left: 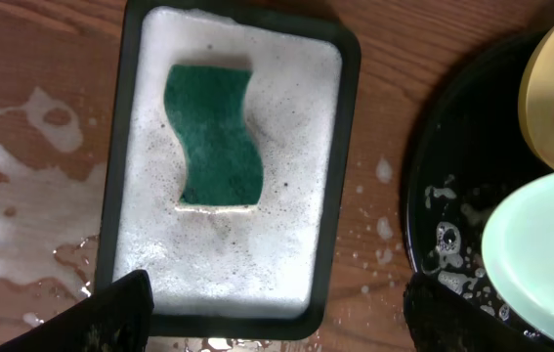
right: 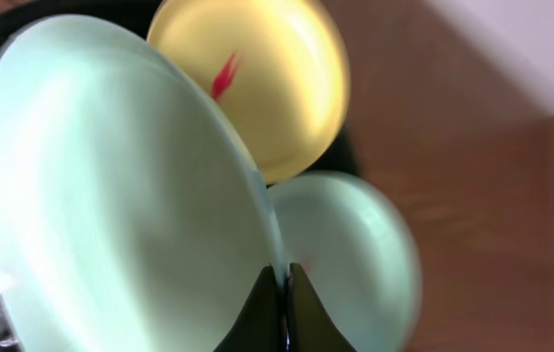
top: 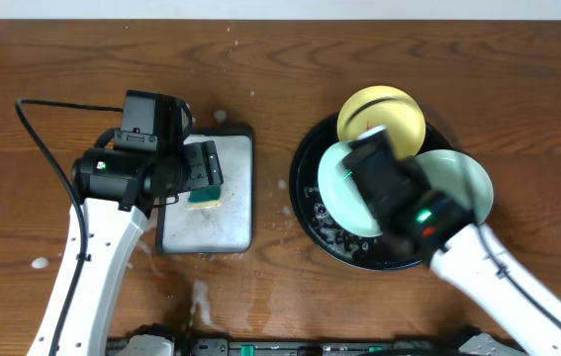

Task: Clean dirty plates on tray and stack at the side
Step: 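Lift the plate with the right gripper and set it at the right side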

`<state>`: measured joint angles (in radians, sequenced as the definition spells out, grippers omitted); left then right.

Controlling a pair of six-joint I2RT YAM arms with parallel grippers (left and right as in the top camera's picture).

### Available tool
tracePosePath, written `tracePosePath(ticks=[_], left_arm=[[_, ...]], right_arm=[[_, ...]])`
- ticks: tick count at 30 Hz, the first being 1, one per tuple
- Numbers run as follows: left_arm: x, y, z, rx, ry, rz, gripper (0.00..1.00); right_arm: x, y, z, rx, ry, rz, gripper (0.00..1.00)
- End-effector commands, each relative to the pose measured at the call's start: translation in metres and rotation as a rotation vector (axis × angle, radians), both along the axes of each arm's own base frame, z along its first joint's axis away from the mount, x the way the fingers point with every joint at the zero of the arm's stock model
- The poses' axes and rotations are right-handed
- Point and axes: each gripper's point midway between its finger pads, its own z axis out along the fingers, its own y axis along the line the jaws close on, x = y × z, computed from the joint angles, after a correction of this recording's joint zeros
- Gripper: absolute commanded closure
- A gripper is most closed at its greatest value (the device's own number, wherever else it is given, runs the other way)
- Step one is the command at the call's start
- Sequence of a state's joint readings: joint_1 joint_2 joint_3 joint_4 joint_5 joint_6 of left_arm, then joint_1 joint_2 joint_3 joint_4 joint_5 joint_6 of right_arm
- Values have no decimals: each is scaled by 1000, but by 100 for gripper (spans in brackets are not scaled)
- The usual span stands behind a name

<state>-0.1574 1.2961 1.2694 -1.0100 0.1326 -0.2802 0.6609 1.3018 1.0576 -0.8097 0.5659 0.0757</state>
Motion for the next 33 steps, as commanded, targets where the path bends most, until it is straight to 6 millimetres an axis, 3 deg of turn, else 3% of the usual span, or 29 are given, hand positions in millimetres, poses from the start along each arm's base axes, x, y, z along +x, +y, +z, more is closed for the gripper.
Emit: tracePosePath(ticks=[1, 6, 7, 10, 14, 19, 22, 28, 29, 30, 33], left_arm=[[3, 0, 5, -3, -13, -9, 18], [3, 0, 5, -3, -13, -8, 18], [3, 0, 5, -3, -13, -8, 18], [3, 0, 5, -3, -13, -8, 17], [3, 0, 5, -3, -13, -8, 18], [3, 0, 5, -3, -13, -8, 18], [3, 0, 5, -3, -13, -8, 18], [3, 0, 5, -3, -13, -8, 18], [3, 0, 5, -3, -13, -8, 18], [3, 0, 5, -3, -13, -8, 18], [3, 0, 5, -3, -13, -8, 17]], right_arm=[[9, -1, 4, 409, 127, -47, 99], [34, -71, 18, 714, 109, -220, 99], [39, -106, 19, 797, 79, -320, 99], [42, -180, 15, 909, 2, -551, 99], [30, -272, -3, 989, -98, -855, 99], [14, -351, -38, 1024, -177, -1103, 99], [2, -377, -67, 1014, -159, -1199, 99], [-12, -382, -120, 924, -4, -1232, 98], [-12, -382, -122, 917, 2, -1226, 92], [-10, -382, -121, 923, -5, -1217, 73], [16, -365, -96, 1003, -57, -1018, 37]])
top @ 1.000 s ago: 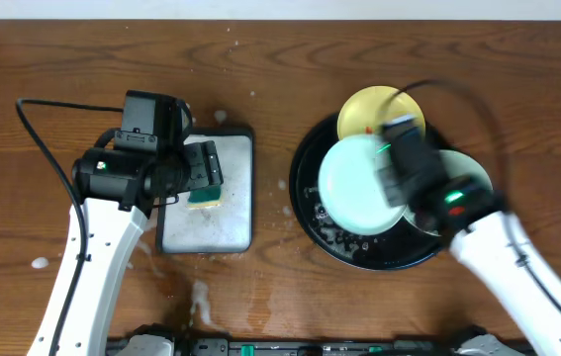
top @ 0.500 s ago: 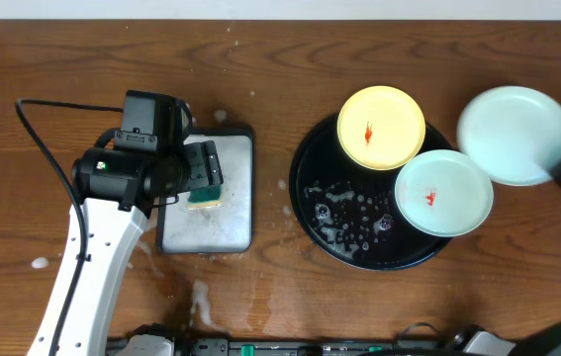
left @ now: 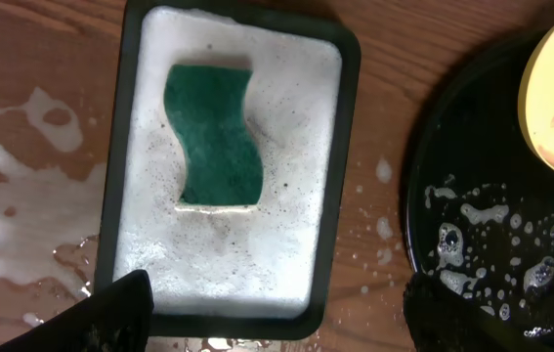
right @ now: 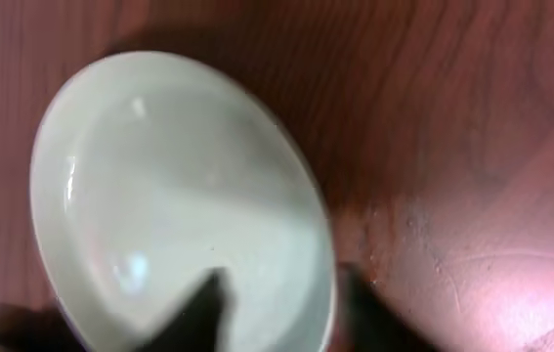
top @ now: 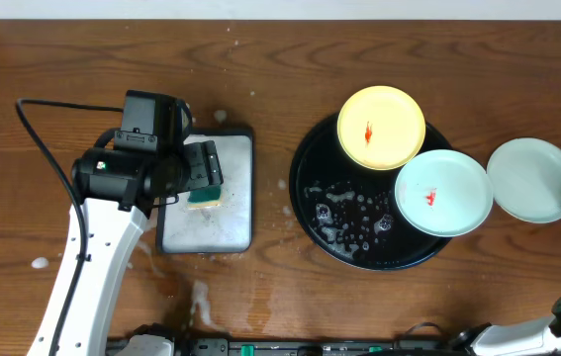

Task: Clean dirty plates on tray and stack at the side
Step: 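Lift the plate with the right gripper and set it at the right side, then move the right gripper back to the remaining pale green plate rim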

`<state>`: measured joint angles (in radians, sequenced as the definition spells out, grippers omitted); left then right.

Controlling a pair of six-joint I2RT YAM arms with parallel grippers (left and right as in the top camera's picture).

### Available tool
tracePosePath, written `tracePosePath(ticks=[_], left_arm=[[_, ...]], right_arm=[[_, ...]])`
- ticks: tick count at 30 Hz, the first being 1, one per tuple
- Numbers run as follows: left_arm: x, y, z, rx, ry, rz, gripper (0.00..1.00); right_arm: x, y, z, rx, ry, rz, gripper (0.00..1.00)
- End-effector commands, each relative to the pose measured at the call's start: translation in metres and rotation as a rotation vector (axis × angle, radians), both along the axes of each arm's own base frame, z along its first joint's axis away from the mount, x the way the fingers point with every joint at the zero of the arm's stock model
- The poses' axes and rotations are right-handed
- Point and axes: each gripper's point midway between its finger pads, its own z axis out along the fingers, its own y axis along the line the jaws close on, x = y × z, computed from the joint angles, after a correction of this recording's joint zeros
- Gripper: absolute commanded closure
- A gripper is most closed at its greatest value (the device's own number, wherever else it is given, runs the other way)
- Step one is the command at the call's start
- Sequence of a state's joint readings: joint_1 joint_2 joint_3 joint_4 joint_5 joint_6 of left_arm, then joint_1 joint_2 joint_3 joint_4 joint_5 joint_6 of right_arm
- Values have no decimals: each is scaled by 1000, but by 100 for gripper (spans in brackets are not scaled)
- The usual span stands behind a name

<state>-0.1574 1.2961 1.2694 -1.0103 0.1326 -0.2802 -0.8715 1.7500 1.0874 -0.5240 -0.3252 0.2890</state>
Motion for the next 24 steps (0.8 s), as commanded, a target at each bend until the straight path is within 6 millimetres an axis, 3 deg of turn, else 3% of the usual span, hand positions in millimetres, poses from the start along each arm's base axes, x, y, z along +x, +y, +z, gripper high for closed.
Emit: tracePosePath(ticks=[1, 3, 6, 11, 12, 14, 16, 24], left_arm=[[3, 0, 5, -3, -13, -8, 17], [3, 0, 5, -3, -14, -8, 17], [3, 0, 5, -3, -14, -8, 18], [3, 0, 5, -3, -14, -8, 17], [3, 0, 5, -3, -13, -8, 18], [3, 0, 5, -3, -13, -8, 17], [3, 0, 5, -3, -13, -8, 17], [3, 0, 5, -3, -14, -8, 17]], right_arm=[[37, 25, 42, -16, -208, 209, 24], [52, 66, 70, 32, -303, 338, 2], [50, 109, 74, -16, -212, 482, 1], [42, 143, 50, -196, 79, 584, 1], [44, 150, 46, -218, 100, 607, 4], [47, 161, 36, -263, 147, 650, 28], [48, 164, 25, -277, 181, 666, 41], [32, 161, -15, -221, 326, 674, 57]])
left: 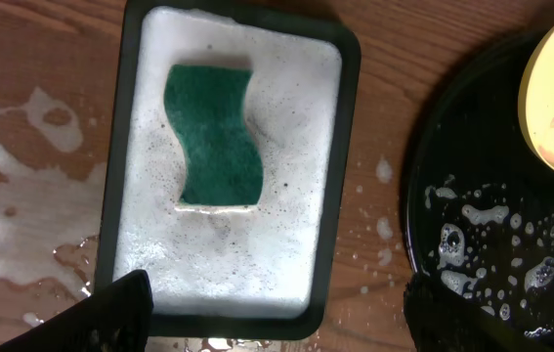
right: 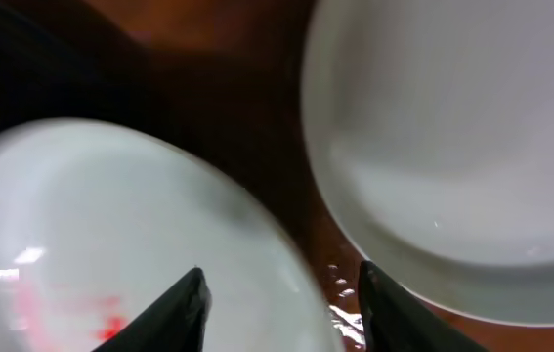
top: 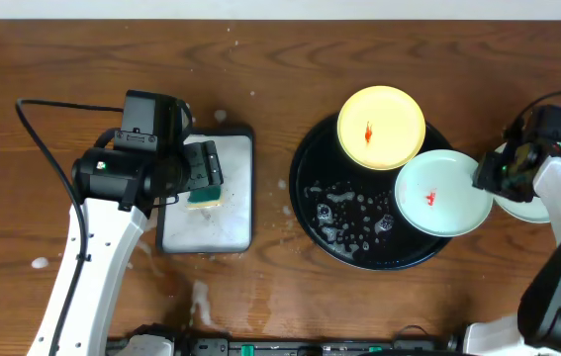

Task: Clean dirty plates on tray and stack at the side
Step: 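Move the right gripper back to the remaining pale green plate rim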

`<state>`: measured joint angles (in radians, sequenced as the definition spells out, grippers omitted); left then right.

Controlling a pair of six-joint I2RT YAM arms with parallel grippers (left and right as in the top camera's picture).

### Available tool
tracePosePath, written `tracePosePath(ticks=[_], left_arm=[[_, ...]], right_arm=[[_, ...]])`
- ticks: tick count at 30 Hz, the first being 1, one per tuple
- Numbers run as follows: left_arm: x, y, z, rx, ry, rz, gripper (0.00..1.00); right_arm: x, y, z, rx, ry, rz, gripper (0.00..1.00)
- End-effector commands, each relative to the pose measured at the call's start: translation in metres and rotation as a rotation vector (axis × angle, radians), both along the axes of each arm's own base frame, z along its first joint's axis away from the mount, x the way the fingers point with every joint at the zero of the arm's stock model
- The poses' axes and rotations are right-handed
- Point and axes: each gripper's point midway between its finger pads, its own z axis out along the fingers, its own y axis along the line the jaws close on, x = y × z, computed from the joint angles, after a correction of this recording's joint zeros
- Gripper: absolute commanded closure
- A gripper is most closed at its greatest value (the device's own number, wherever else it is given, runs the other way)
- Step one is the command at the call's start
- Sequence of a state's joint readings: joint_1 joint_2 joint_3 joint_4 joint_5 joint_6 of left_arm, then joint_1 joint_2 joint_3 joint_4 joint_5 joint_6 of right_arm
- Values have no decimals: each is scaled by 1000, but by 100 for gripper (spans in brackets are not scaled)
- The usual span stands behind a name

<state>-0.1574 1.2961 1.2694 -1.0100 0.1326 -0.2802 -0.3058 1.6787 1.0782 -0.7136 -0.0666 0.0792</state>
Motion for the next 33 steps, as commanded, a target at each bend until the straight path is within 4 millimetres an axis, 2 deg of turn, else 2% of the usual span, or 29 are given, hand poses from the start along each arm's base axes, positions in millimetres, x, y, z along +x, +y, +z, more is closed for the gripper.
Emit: tracePosePath(ticks=[1, 5, 8, 11, 15, 19, 22, 25, 28, 31, 32, 33], left_arm=[[3, 0, 5, -3, -13, -8, 17], [3, 0, 5, -3, -13, -8, 17], [3, 0, 5, -3, -13, -8, 17], [3, 0, 5, -3, -13, -8, 17], [3, 0, 5, -3, -13, -8, 17], [3, 0, 5, -3, -13, -8, 17], [3, 0, 5, -3, -13, -8, 17], [3, 0, 5, -3, -14, -8, 17], [4, -1, 6, -5, -17, -7, 17], [8, -1, 8, -26, -31, 29, 17], [8, -1, 8, -27, -30, 32, 17], [8, -1, 8, -26, -29, 31, 17]], right_arm=[[-13, -5, -16, -30, 77, -6, 62], [-20, -3, -14, -21, 102, -5, 99], [-30, 3, -8, -2, 123, -1, 99], [-40, 16, 5, 48, 126, 13, 99], [-52, 53, 27, 179, 110, 70, 99], [-58, 88, 35, 228, 112, 180, 99], [-62, 119, 22, 237, 136, 249, 99], [-65, 140, -3, 215, 145, 232, 99], [-64, 151, -26, 190, 118, 202, 99], [-57, 153, -33, 162, 72, 224, 97], [-54, 153, -32, 154, 55, 250, 90], [-50, 153, -29, 144, 38, 291, 73]])
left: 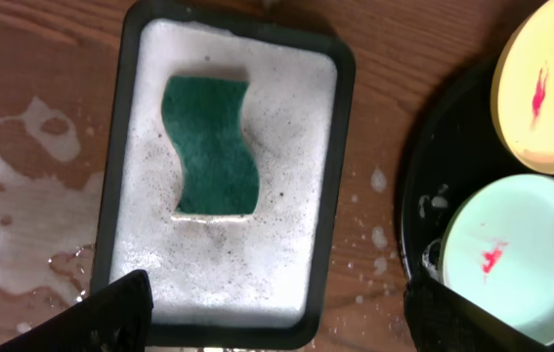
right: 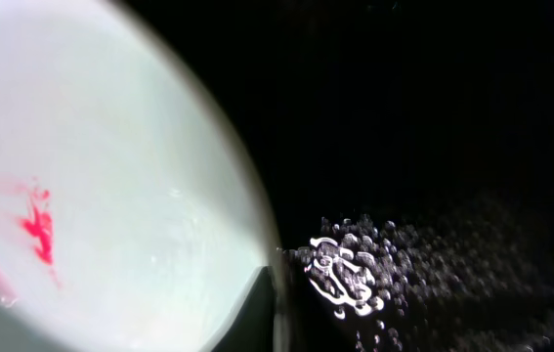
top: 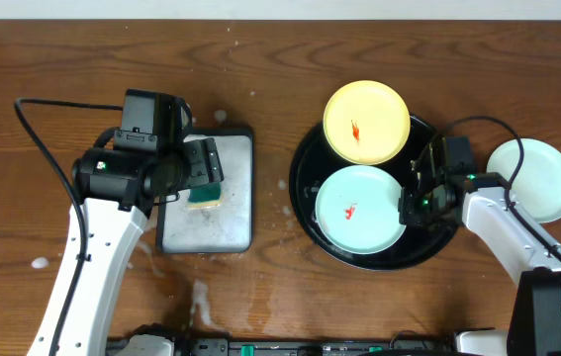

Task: Clean dirty plates on tray and stack at the side
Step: 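Move the right gripper back to the remaining pale green plate rim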

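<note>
A pale green plate with a red stain (top: 357, 208) (right: 81, 186) lies in the middle of the black round tray (top: 399, 259). My right gripper (top: 414, 205) (right: 272, 308) is shut on its right rim. A yellow plate with a red stain (top: 366, 122) (left: 545, 88) rests on the tray's far rim. A clean pale green plate (top: 529, 180) sits on the table to the right of the tray. My left gripper (top: 201, 170) (left: 278, 315) hangs open above the green sponge (left: 210, 147), holding nothing.
The sponge lies in a foamy rectangular tray (top: 206, 225) left of the round tray. Foam patches (right: 345, 274) dot the round tray's floor. Spilled suds (left: 18, 220) lie on the wood to the left of the sponge tray.
My right gripper was open at the stained green plate's right edge and is now shut on its rim. That plate has moved from the tray's right side to its middle. The yellow plate shifted slightly left.
My right gripper first held a pale green plate tilted over the tray. Then that plate lay on the table to the right, released. The gripper then stood open beside the stained green plate, and now grips it. My left arm stayed open over the sponge throughout.
</note>
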`<state>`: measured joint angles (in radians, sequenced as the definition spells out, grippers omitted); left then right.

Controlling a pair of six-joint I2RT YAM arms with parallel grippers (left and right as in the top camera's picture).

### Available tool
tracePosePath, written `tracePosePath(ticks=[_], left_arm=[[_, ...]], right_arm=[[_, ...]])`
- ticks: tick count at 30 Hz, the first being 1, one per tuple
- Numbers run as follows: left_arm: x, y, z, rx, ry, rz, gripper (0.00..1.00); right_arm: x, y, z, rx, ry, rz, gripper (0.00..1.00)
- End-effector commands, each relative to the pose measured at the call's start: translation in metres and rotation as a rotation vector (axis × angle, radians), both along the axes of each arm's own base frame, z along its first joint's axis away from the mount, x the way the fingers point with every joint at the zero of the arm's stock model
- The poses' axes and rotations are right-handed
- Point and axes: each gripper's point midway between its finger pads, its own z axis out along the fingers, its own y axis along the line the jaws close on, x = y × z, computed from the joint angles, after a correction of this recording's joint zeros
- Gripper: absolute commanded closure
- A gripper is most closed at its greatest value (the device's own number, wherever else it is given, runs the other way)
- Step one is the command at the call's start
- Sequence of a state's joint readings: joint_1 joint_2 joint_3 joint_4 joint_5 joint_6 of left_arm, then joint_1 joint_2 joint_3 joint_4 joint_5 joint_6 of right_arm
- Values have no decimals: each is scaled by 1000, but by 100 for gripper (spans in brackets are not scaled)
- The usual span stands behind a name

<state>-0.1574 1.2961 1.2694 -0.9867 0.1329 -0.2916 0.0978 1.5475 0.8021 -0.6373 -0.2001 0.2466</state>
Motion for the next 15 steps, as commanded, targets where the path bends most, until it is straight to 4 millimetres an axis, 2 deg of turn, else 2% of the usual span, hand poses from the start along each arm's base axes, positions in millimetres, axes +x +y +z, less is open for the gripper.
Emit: tracePosePath(ticks=[1, 4, 6, 11, 13, 15], left_arm=[[3, 0, 5, -18, -8, 21, 17], [2, 0, 1, -13, 3, 19, 17], [-1, 1, -11, -6, 41, 19, 18], [-2, 17, -77, 103, 168, 56, 20], [1, 17, -105, 113, 214, 55, 27], [5, 16, -128, 122, 259, 53, 27]], right_arm=[[11, -2, 7, -31, -53, 44, 69], [17, -4, 28, -43, -77, 104, 69], [21, -3, 46, -48, -107, 147, 69], [30, 3, 99, -22, -219, 191, 69], [29, 9, 115, 11, -269, 200, 69], [27, 13, 126, 35, -301, 205, 71]])
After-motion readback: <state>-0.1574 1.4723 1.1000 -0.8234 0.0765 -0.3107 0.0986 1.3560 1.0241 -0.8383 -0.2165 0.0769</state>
